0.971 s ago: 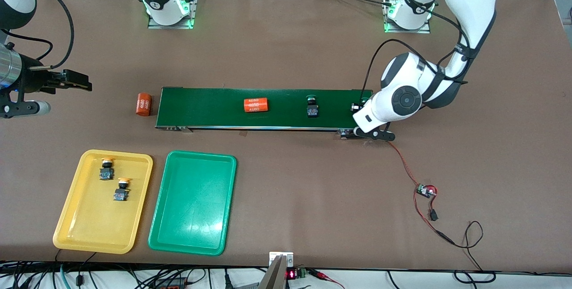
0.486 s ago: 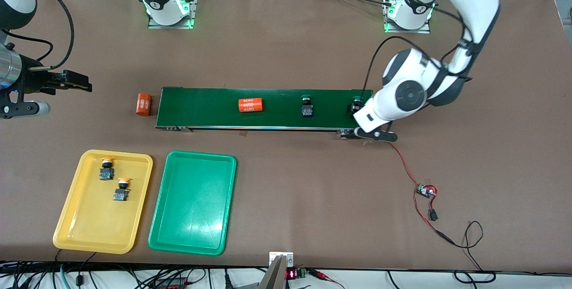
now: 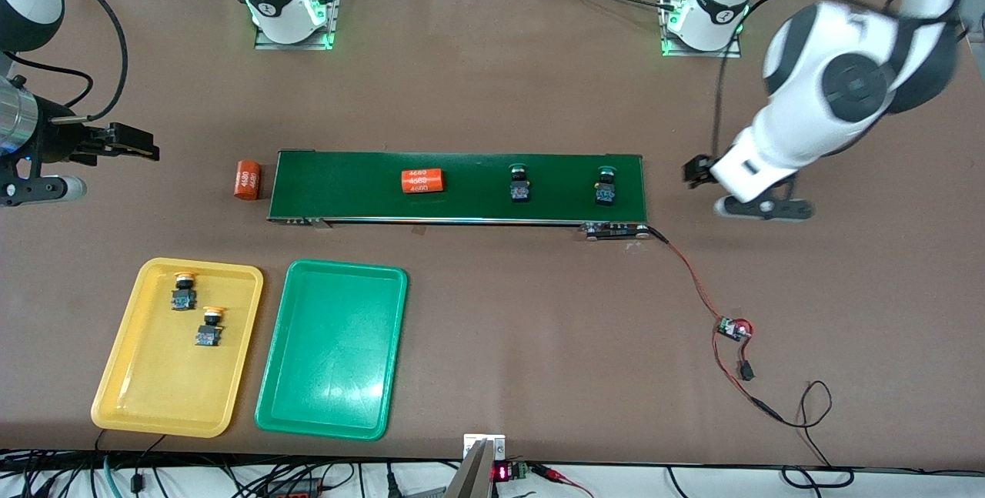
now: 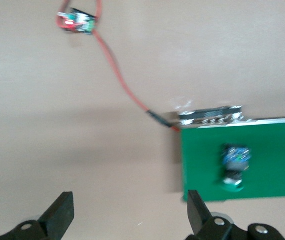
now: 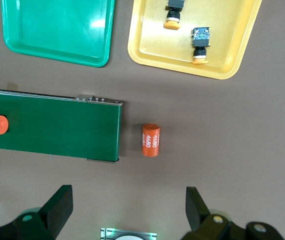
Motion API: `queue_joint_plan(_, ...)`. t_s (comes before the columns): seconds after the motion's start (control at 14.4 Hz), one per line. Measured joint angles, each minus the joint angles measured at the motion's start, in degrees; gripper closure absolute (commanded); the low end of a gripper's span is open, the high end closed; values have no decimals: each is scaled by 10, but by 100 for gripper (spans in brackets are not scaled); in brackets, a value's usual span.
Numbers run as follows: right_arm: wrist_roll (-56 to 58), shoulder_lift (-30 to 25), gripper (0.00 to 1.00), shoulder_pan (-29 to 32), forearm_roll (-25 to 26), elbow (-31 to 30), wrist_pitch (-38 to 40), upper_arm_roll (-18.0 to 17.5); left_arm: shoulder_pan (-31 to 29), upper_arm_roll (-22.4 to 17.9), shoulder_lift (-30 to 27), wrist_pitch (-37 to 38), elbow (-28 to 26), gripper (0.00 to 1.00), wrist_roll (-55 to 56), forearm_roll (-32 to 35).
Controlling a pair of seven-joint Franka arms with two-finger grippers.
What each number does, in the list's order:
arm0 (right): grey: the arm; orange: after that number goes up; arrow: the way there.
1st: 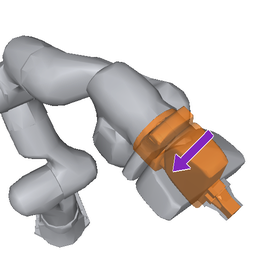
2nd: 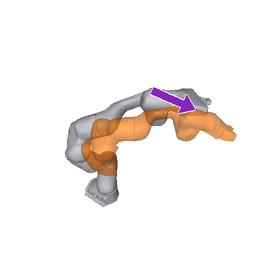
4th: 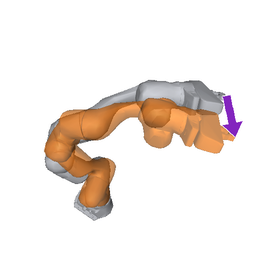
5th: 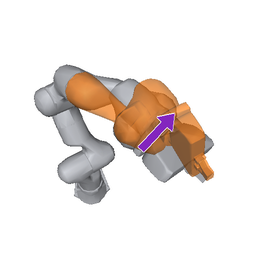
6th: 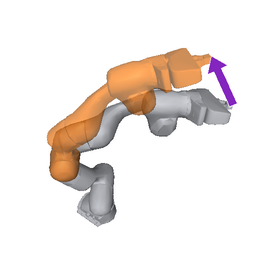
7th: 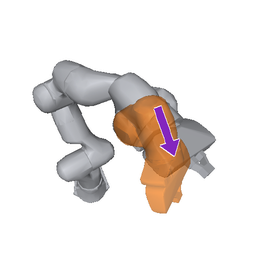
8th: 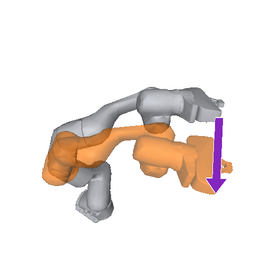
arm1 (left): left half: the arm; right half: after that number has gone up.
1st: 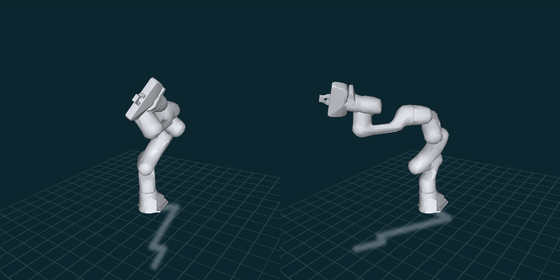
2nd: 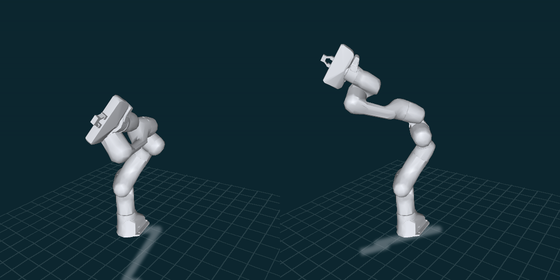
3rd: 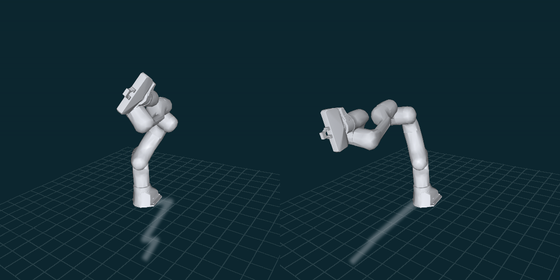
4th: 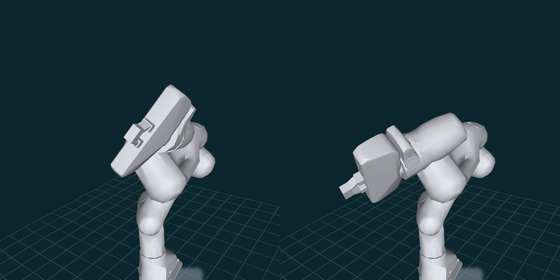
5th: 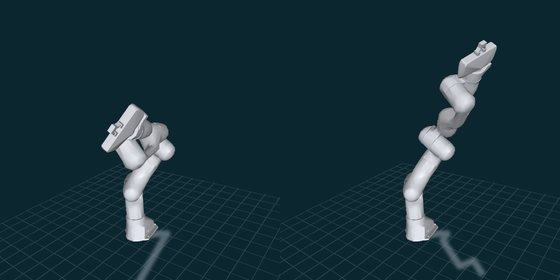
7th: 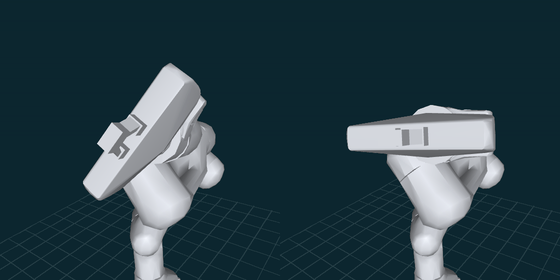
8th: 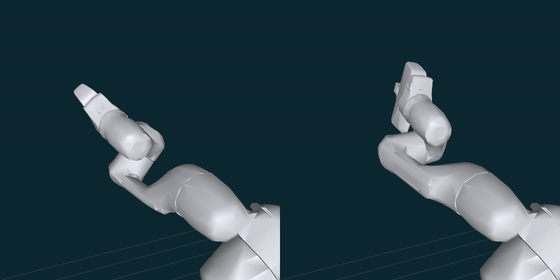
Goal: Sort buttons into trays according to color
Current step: 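Withdraw the left gripper away from the belt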
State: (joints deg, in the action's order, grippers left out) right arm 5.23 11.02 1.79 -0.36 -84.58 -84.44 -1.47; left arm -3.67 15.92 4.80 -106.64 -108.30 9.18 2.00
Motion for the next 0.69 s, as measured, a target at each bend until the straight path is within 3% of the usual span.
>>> queue_joint_plan(0.21, 0, 0, 0, 0, -1, -1, -1, 0, 0, -34, -57, 95, 12, 0, -29, 0)
queue_joint_plan(0.42, 0, 0, 0, 0, -1, -1, -3, 0, 1, -62, -83, 190, 78, 0, -29, 0)
queue_joint_plan(0.69, 0, 0, 0, 0, -1, -2, -6, 0, 1, -104, -80, 204, 133, 0, -36, -1)
